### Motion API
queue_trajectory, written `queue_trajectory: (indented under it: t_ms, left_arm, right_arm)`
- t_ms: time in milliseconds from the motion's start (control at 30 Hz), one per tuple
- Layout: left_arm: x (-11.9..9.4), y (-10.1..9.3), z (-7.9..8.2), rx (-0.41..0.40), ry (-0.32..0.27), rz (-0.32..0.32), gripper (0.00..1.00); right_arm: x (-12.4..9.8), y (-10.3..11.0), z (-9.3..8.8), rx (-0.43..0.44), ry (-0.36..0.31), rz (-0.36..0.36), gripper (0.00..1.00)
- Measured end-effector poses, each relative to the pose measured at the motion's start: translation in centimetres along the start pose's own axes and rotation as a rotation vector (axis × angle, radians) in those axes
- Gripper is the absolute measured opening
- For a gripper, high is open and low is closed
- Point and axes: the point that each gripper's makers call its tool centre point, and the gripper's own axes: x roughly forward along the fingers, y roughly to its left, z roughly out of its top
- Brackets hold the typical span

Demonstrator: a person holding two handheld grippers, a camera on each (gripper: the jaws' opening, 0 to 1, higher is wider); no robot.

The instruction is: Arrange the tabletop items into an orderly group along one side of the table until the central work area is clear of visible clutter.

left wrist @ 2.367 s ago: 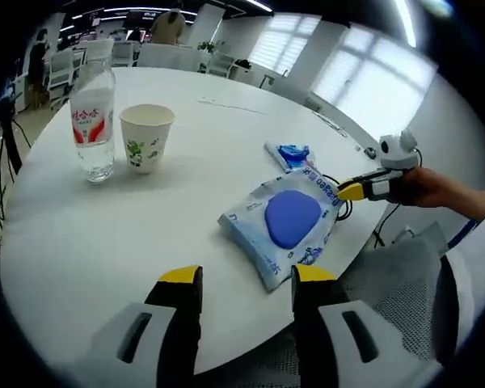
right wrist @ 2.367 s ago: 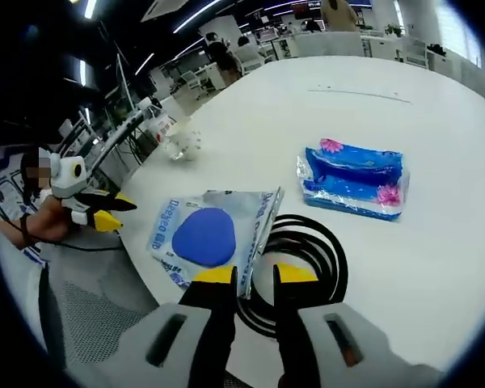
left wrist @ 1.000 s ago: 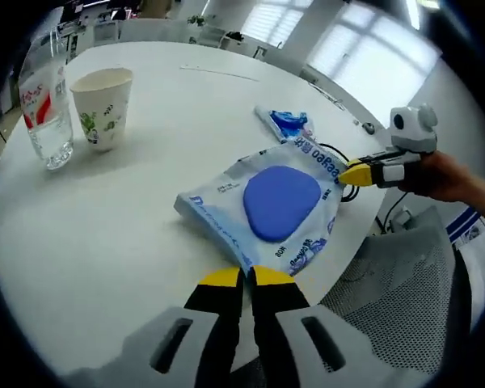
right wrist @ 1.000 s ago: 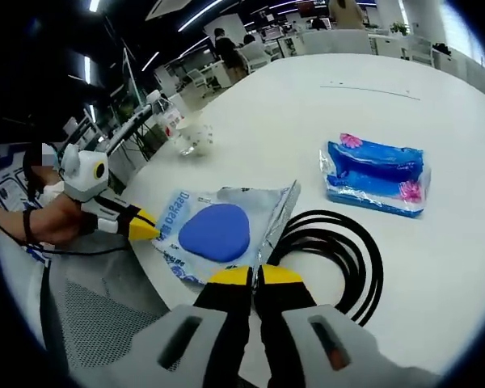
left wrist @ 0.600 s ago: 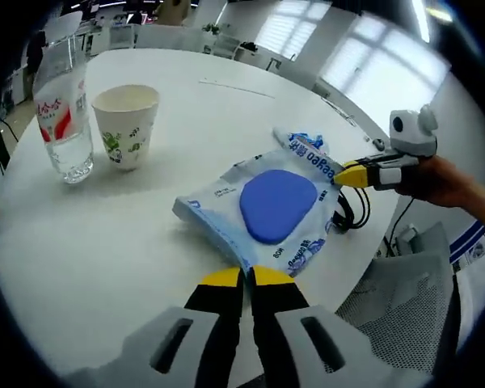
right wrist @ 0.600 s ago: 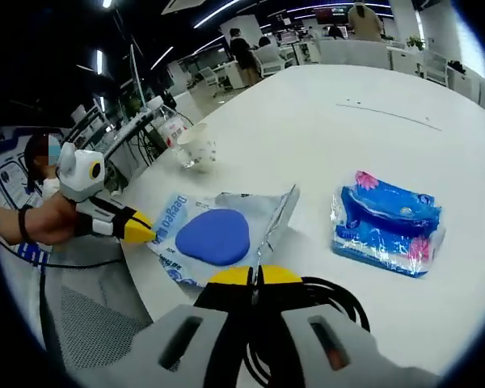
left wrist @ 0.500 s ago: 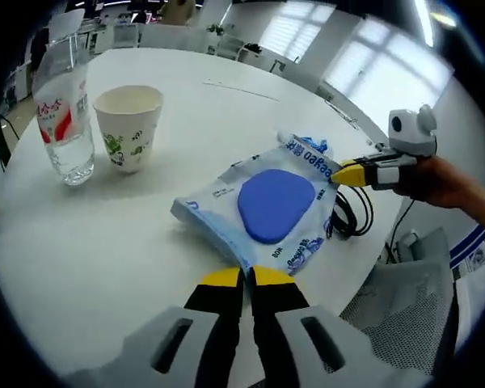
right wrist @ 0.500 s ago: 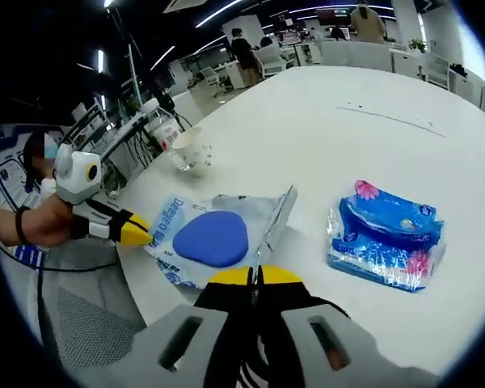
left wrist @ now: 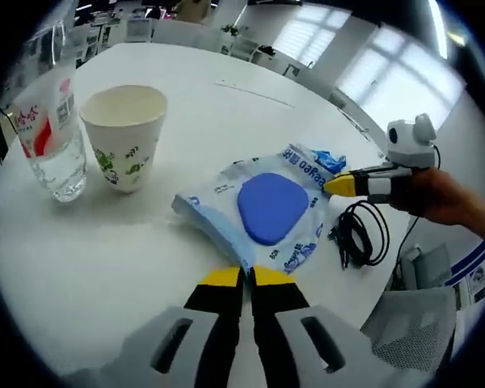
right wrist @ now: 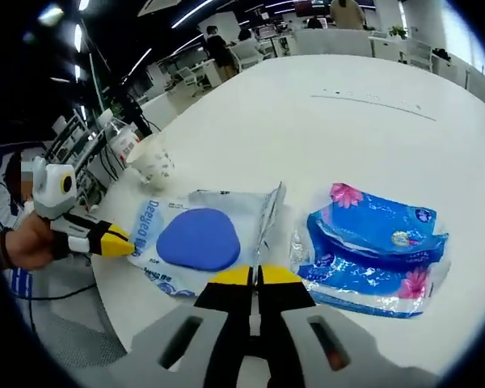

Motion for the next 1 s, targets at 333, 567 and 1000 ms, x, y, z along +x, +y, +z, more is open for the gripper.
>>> queue_trajectory:
  t_ms: [333, 567, 1000]
  left_arm:
    - [2.0, 2.2, 3.9, -0.068, -0.060, 0.018, 0.00]
    - [2.4, 3.5, 5.9, -0.087, -0.095, 0.042, 0.00]
    - [0.5, 5.9, 5.1, -0.175, -0.158, 0.073, 0.10]
  right_arm:
    - [-0.2, -0.7, -1.2, 0.047, 0.013, -0.008, 0.00]
    - [0.8, 0.0, -1.1, 0.043, 0.022, 0.013, 0.01]
    - [1.9, 1.0, -0.2, 0.046, 0.015, 0.018, 0.01]
